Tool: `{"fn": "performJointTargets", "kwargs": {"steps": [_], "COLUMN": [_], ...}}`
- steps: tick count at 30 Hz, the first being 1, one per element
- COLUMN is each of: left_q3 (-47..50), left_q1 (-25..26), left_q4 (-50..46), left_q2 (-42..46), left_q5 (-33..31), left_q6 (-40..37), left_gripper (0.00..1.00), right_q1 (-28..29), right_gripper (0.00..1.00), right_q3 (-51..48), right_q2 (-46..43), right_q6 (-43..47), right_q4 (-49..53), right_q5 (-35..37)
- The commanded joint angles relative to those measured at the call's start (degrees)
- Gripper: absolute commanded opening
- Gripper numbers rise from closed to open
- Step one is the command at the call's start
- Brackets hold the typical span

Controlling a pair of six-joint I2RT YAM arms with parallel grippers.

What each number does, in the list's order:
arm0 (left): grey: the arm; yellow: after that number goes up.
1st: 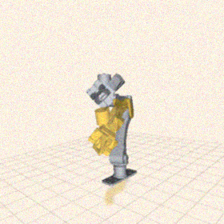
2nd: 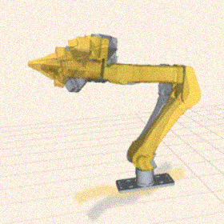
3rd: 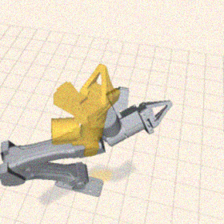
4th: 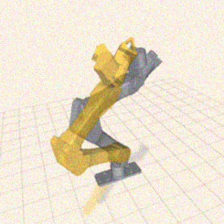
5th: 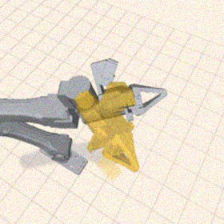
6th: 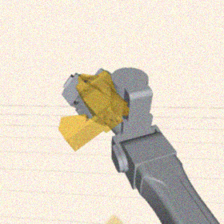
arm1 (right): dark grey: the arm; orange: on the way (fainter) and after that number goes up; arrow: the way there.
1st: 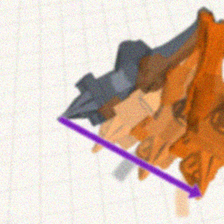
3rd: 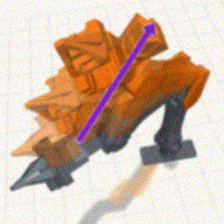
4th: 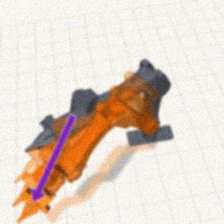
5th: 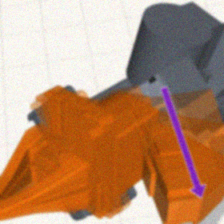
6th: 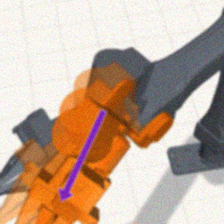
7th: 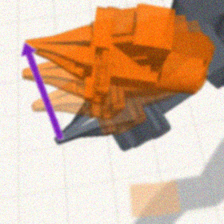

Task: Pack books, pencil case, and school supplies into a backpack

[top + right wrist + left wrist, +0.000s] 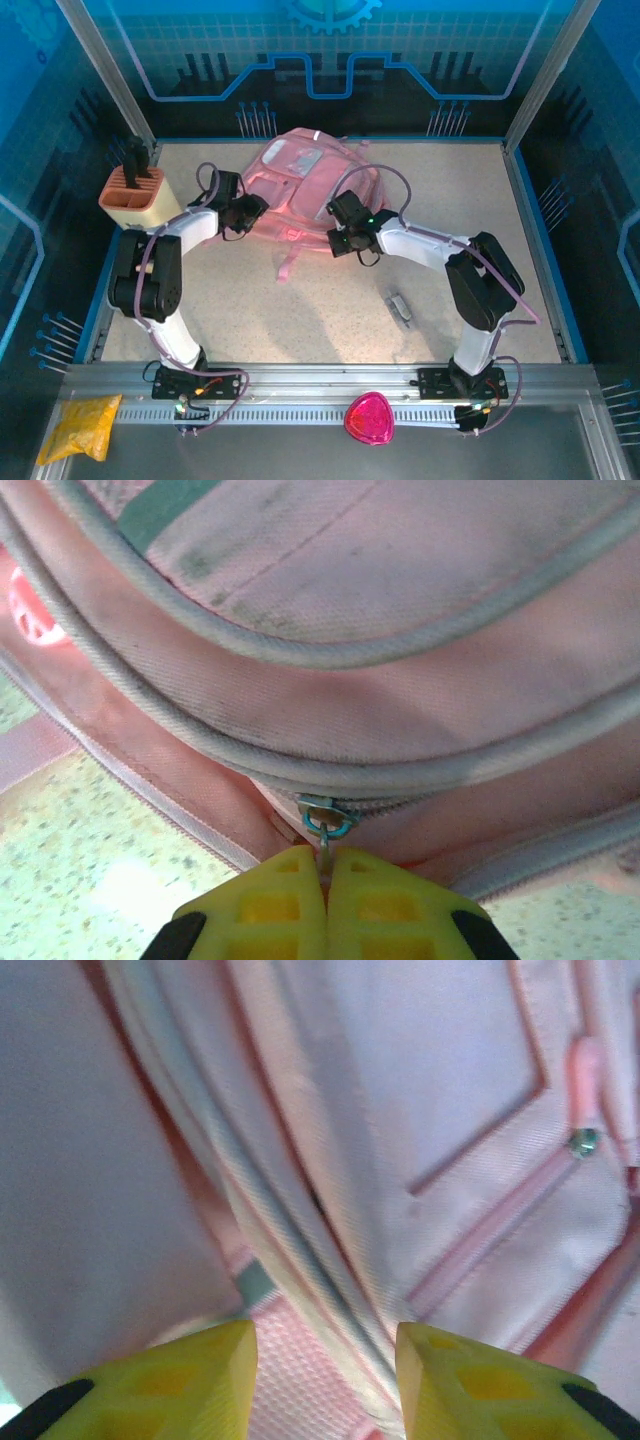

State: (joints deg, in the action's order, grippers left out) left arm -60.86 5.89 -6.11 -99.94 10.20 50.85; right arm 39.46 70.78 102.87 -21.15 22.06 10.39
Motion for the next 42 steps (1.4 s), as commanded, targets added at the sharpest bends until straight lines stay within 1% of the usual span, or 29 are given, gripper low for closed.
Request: {"fn": "performJointTargets", "kwargs": {"steps": [1, 5, 8, 12, 14, 18, 22, 28, 33, 36, 39, 42], "left_q3": [3.7, 8.6, 13.1, 15.4, 16.0, 15.9, 15.1, 14.0, 12.2, 10.0, 8.4, 8.7], "left_q1": [2.4, 6.8, 11.7, 16.0, 18.1, 20.6, 22.3, 25.0, 25.4, 25.5, 25.5, 25.4], "left_q4": [3.4, 6.8, 11.6, 16.6, 19.5, 20.4, 21.7, 22.9, 23.8, 23.8, 23.1, 23.4], "left_q2": [6.8, 11.2, 13.6, 13.0, 12.3, 10.5, 8.0, 4.1, 0.2, -1.9, -3.3, -3.1], "left_q5": [2.7, 2.3, -1.4, -3.5, -4.6, -7.0, -7.9, -10.0, -11.2, -11.3, -11.5, -12.0], "left_q6": [1.9, 6.6, 12.1, 17.9, 19.4, 22.4, 24.9, 28.5, 29.9, 29.5, 29.0, 27.8], "left_gripper": [0.44, 0.45, 0.47, 0.48, 0.48, 0.48, 0.47, 0.43, 0.39, 0.38, 0.29, 0.18], "right_q1": [1.9, 2.3, 2.4, 2.4, 2.4, 2.5, 2.5, 2.4, 2.5, 2.5, 2.5, 2.5], "right_gripper": [0.00, 0.00, 0.00, 0.00, 0.00, 0.00, 0.00, 0.00, 0.00, 0.00, 0.00, 0.00], "right_q3": [0.0, -0.5, -0.6, -1.1, -1.5, -2.1, -2.4, -2.5, -2.2, -2.3, -2.4, -3.0], "right_q2": [-1.5, -1.4, -1.6, -2.1, -2.4, -2.3, -2.2, -2.3, -2.0, -1.9, -2.0, -2.9], "right_q6": [-0.8, -1.2, -1.3, -1.2, -1.3, -2.0, -2.3, -2.7, -3.0, -2.8, -2.5, -1.9], "right_q4": [1.1, 0.0, -0.2, -0.5, -1.1, -1.7, -2.1, -2.6, -3.0, -3.2, -2.9, -1.9], "right_q5": [-5.0, -5.6, -5.5, -5.4, -5.4, -5.3, -5.4, -5.6, -6.6, -6.7, -5.9, -1.9]}}
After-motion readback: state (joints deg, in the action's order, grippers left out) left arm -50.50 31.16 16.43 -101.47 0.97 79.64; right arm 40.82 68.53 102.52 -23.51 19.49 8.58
